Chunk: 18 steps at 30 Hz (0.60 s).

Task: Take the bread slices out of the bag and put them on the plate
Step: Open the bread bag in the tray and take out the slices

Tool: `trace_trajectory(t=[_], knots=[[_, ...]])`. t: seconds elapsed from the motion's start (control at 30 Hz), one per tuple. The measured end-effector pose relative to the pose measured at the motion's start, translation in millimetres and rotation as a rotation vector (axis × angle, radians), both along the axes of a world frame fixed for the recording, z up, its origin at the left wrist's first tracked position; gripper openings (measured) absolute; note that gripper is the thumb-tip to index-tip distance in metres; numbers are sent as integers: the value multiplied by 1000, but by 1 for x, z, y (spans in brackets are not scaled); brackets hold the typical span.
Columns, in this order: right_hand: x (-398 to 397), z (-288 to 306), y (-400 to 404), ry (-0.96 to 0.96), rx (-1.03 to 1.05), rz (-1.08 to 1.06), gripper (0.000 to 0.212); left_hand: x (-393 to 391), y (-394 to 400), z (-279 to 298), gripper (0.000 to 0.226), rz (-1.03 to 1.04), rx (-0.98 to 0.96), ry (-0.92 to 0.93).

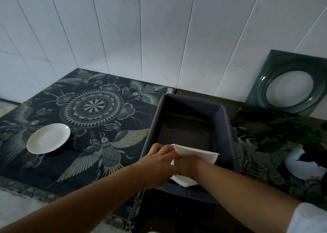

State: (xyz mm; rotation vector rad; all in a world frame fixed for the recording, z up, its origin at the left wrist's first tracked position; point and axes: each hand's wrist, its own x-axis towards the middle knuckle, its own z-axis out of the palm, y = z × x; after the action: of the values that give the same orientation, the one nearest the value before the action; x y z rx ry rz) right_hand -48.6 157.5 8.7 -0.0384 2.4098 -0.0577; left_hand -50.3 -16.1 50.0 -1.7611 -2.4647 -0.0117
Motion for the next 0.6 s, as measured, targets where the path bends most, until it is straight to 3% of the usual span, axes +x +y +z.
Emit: trace_trajectory(t=[0.13,0.37,0.53,0.6], knots=[[-3,3,4,54,-7,-16,38,-3,0,-4,42,23,-10,-18],[4,-5,2,190,-133,-102,31,-3,2,-4,37,58,10,-150],[14,5,4,286,-136,95,49,-1,13,5,40,127,92,-143],[13,13,3,280,-88,170,45,-2,18,8,36,164,104,-185]])
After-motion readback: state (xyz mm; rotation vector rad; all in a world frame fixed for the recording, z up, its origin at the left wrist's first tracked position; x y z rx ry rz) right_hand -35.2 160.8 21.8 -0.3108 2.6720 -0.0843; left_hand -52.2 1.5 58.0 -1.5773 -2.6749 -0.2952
